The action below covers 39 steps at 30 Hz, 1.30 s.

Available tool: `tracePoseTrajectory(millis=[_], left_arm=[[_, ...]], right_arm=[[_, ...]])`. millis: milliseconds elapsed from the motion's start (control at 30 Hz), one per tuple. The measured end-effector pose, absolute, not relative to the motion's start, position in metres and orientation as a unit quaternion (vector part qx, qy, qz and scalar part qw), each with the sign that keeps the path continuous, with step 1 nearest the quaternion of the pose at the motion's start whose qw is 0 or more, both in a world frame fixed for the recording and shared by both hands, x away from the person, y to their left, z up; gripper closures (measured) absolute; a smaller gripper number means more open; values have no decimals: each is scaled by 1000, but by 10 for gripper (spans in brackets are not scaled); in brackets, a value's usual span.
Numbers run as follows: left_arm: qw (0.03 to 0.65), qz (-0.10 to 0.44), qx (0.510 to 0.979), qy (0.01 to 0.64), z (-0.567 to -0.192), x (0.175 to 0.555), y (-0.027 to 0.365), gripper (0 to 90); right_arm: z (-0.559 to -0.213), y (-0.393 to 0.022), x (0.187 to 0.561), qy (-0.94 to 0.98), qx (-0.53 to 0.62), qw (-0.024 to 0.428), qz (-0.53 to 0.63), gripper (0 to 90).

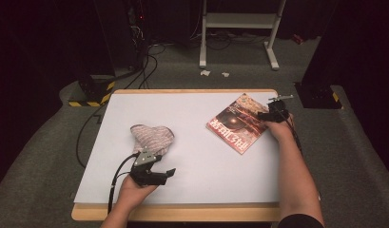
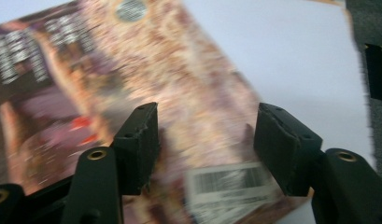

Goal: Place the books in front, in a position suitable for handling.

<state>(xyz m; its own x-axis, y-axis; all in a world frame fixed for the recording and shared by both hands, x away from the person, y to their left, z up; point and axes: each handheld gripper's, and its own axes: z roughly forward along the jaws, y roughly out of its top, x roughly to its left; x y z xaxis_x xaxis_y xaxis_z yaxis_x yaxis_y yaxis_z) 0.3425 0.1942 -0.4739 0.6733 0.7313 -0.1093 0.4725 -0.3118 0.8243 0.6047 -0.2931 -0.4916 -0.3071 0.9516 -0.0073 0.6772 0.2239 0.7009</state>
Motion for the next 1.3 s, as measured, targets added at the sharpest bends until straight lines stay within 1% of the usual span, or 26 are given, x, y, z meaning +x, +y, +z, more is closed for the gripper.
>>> tracePoseTrajectory(millis=[67, 100, 133, 200, 500, 567, 700, 867, 900, 1067, 1200, 1300], left_arm=[[447, 144, 796, 381, -473, 344, 195, 217], [446, 144, 797, 382, -473, 345, 195, 216], [445, 144, 797, 383, -473, 346, 194, 216], [447, 142, 795, 384, -473, 346, 192, 216], [441, 142, 803, 376, -473, 342, 188, 215], [446, 143, 799, 378, -471, 341, 190, 216], [448, 142, 797, 379, -473, 341, 192, 217], [448, 140, 799, 375, -474, 339, 190, 215], [447, 140, 801, 374, -474, 339, 190, 215], [442, 139, 800, 381, -476, 341, 193, 215], [441, 139, 800, 383, -477, 344, 194, 215], [437, 136, 803, 383, -478, 346, 192, 215]], right_arm=[[-489, -299, 612, 748, 552, 213, 302, 412], [-487, -298, 616, 757, 549, 212, 284, 385], [-485, -296, 620, 765, 545, 216, 268, 397], [-485, -296, 622, 763, 549, 208, 272, 398], [-489, -299, 618, 750, 551, 223, 289, 391], [-489, -298, 617, 753, 550, 220, 287, 388], [-488, -290, 610, 777, 519, 198, 297, 395], [-489, -284, 603, 785, 503, 202, 299, 401], [-489, -286, 603, 783, 506, 205, 296, 387], [-490, -297, 612, 759, 535, 223, 297, 393], [-489, -302, 621, 758, 542, 222, 286, 365], [-492, -310, 624, 743, 560, 195, 310, 368]])
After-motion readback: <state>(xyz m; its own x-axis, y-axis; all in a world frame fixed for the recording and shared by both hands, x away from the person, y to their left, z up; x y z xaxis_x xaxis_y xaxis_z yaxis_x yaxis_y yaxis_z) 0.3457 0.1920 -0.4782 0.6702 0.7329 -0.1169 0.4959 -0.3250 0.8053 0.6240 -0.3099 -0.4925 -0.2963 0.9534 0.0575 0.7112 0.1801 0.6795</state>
